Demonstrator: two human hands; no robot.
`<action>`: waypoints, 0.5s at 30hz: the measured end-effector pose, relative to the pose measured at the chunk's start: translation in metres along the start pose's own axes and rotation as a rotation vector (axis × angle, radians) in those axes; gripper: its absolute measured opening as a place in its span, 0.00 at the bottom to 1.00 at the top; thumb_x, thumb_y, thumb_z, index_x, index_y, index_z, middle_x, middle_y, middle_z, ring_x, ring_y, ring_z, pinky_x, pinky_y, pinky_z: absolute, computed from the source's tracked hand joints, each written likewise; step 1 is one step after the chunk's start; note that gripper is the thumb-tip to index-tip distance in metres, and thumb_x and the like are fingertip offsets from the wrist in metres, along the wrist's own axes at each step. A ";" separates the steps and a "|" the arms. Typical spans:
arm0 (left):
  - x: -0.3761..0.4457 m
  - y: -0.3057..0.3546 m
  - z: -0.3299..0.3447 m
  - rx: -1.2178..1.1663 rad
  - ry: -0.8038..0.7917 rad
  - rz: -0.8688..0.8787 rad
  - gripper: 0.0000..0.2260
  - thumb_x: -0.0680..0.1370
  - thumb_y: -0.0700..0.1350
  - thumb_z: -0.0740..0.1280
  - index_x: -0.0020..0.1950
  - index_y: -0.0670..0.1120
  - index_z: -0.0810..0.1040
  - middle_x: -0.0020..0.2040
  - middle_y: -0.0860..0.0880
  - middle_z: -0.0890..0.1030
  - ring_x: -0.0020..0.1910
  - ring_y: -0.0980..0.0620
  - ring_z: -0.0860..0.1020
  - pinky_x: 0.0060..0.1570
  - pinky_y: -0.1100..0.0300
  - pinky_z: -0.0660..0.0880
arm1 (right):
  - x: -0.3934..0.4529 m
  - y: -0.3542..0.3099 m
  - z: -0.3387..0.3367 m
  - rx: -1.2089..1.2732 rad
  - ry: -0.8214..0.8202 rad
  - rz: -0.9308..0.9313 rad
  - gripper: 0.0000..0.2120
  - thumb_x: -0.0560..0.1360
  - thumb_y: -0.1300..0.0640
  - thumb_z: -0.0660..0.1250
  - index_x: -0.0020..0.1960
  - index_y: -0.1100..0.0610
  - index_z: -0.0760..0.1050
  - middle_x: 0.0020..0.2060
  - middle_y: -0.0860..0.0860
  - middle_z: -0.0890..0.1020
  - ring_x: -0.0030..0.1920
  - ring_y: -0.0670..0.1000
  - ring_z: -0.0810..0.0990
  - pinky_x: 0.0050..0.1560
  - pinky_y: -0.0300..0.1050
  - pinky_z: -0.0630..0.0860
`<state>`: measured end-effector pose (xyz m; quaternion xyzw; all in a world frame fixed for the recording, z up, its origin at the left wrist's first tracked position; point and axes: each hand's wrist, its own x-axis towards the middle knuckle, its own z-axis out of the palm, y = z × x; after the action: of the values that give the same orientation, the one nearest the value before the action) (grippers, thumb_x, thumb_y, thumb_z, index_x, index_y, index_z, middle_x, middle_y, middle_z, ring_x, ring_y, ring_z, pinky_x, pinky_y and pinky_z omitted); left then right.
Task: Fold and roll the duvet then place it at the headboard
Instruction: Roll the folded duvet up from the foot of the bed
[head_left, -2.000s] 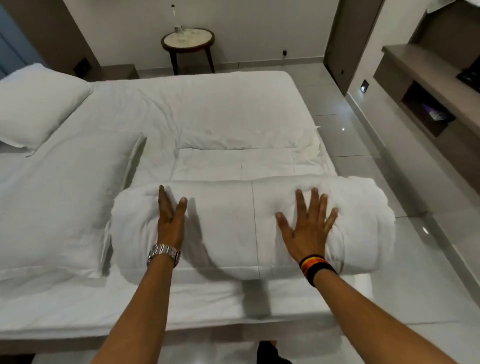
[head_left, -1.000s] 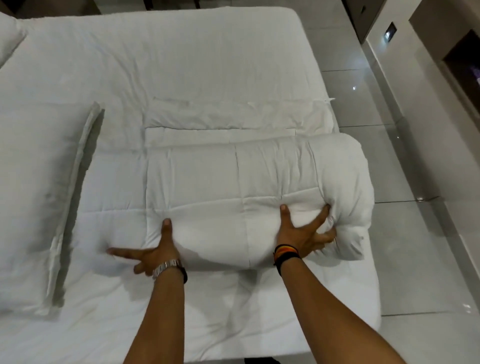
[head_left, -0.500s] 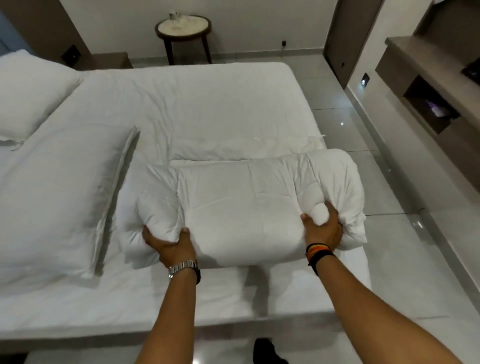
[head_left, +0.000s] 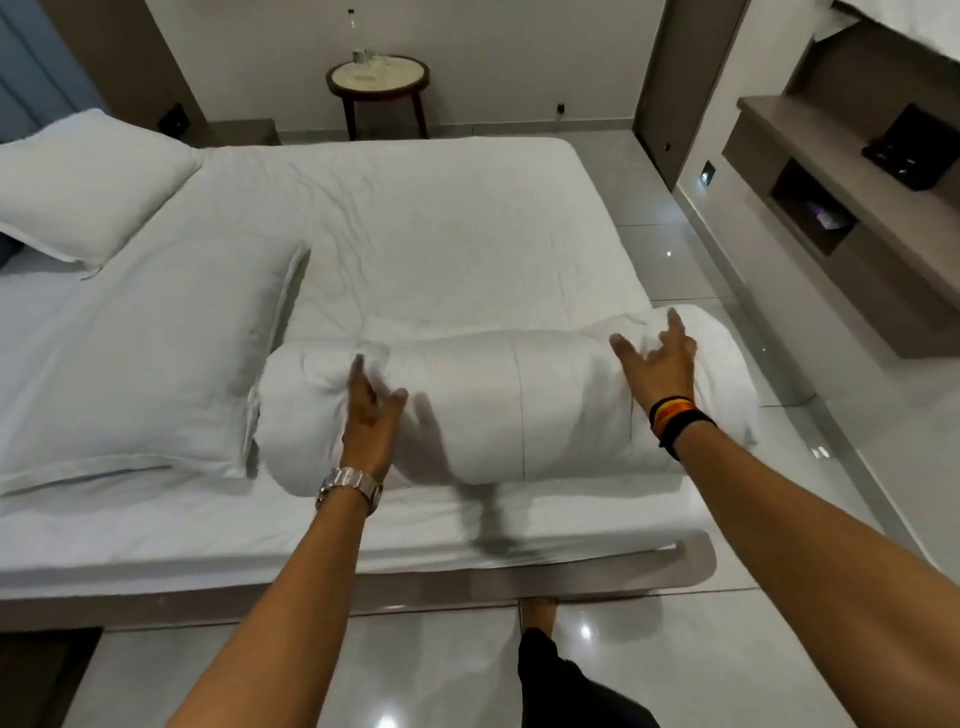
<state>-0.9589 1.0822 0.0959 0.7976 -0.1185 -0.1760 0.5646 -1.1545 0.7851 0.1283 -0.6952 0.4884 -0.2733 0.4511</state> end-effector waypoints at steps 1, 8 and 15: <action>0.009 -0.007 0.006 0.227 -0.077 0.038 0.30 0.82 0.61 0.63 0.82 0.67 0.54 0.83 0.49 0.60 0.81 0.45 0.60 0.78 0.39 0.54 | 0.004 0.004 0.006 -0.205 -0.054 -0.083 0.44 0.78 0.37 0.71 0.86 0.48 0.54 0.83 0.57 0.59 0.82 0.60 0.59 0.82 0.62 0.55; 0.099 -0.044 0.069 1.020 -0.067 0.240 0.37 0.75 0.77 0.34 0.81 0.65 0.35 0.83 0.53 0.31 0.79 0.47 0.26 0.70 0.30 0.27 | 0.063 0.070 0.058 -0.963 -0.128 -0.318 0.46 0.74 0.17 0.39 0.86 0.38 0.42 0.86 0.55 0.40 0.83 0.62 0.32 0.73 0.79 0.30; 0.222 -0.072 0.143 1.193 -0.086 0.292 0.36 0.79 0.75 0.44 0.84 0.61 0.44 0.85 0.50 0.43 0.83 0.43 0.36 0.71 0.29 0.28 | 0.170 0.142 0.129 -1.019 -0.246 -0.096 0.46 0.71 0.16 0.33 0.82 0.37 0.28 0.83 0.50 0.28 0.82 0.63 0.28 0.70 0.83 0.36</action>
<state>-0.8171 0.8972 -0.0480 0.9438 -0.3271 -0.0323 0.0339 -1.0468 0.6573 -0.0659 -0.8749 0.4706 0.0621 0.0966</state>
